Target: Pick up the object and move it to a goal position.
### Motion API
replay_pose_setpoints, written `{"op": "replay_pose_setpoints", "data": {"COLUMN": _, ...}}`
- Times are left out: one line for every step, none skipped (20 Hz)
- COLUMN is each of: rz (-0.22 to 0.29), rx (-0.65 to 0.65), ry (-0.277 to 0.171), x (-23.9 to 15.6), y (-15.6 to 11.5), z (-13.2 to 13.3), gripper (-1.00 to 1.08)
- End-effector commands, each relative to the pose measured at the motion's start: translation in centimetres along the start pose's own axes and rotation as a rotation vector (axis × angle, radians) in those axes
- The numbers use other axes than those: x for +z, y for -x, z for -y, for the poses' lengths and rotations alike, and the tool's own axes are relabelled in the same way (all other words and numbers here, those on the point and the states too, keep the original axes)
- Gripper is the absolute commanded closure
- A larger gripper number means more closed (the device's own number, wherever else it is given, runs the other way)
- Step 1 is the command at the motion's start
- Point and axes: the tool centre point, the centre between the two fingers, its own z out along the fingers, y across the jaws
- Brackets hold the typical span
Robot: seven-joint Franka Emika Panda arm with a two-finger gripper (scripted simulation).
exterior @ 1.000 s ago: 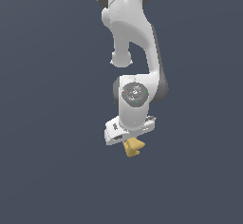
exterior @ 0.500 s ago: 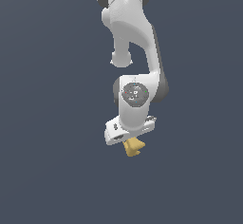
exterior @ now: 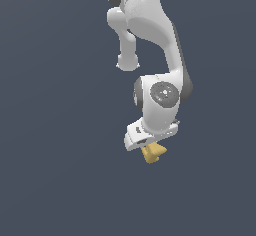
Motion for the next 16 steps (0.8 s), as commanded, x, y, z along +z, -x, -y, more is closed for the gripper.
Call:
{"op": "replay_pose_setpoints", "data": {"rz": -0.001, "rx": -0.002, "ry": 0.000, "x": -0.7, "y": -0.7, "z": 2.6, "gripper": 1.08}}
{"op": "replay_pose_setpoints", "data": {"rz": -0.001, "rx": -0.002, "ry": 0.000, "x": -0.9, "y": -1.0, "z": 3.6, "gripper": 1.08}}
{"op": "replay_pose_setpoints", "data": {"rz": -0.001, "rx": -0.002, "ry": 0.000, "x": -1.2, "y": -1.3, "z": 4.6, "gripper": 1.08}}
{"op": "replay_pose_setpoints", "data": {"rz": -0.001, "rx": -0.002, "ry": 0.000, "x": -1.4, "y": -1.5, "z": 5.6, "gripper": 1.08}}
{"op": "replay_pose_setpoints", "data": {"rz": -0.001, "rx": -0.002, "ry": 0.000, "x": -1.6, "y": -1.8, "z": 6.4, "gripper": 1.08}}
{"op": "replay_pose_setpoints", "data": {"rz": -0.001, "rx": -0.002, "ry": 0.000, "x": -1.8, "y": -2.0, "z": 7.2, "gripper": 1.08}}
{"op": "replay_pose_setpoints", "data": {"rz": 0.000, "rx": -0.002, "ry": -0.001, "x": -2.0, "y": -2.2, "z": 7.8, "gripper": 1.08}}
{"op": "replay_pose_setpoints", "data": {"rz": 0.000, "rx": -0.002, "ry": -0.001, "x": -2.1, "y": -2.4, "z": 8.4, "gripper": 1.08}}
{"op": "replay_pose_setpoints", "data": {"rz": 0.000, "rx": -0.002, "ry": -0.001, "x": -2.2, "y": -2.6, "z": 8.9, "gripper": 1.08}}
{"op": "replay_pose_setpoints", "data": {"rz": 0.000, "rx": -0.002, "ry": -0.001, "x": -2.3, "y": -2.7, "z": 9.2, "gripper": 1.08}}
{"op": "replay_pose_setpoints", "data": {"rz": 0.000, "rx": -0.002, "ry": -0.001, "x": -2.4, "y": -2.8, "z": 9.5, "gripper": 1.08}}
{"op": "replay_pose_setpoints", "data": {"rz": 0.000, "rx": -0.002, "ry": -0.001, "x": -2.5, "y": -2.9, "z": 9.7, "gripper": 1.08}}
{"op": "replay_pose_setpoints", "data": {"rz": 0.000, "rx": -0.002, "ry": -0.001, "x": -2.5, "y": -3.0, "z": 9.8, "gripper": 1.08}}
{"op": "replay_pose_setpoints", "data": {"rz": 0.000, "rx": -0.002, "ry": -0.001, "x": -2.5, "y": -3.0, "z": 9.8, "gripper": 1.08}}
{"op": "replay_pose_setpoints", "data": {"rz": 0.000, "rx": -0.002, "ry": -0.001, "x": -2.5, "y": -3.0, "z": 9.7, "gripper": 1.08}}
{"op": "replay_pose_setpoints", "data": {"rz": 0.000, "rx": -0.002, "ry": -0.001, "x": -2.5, "y": -3.0, "z": 9.7, "gripper": 1.08}}
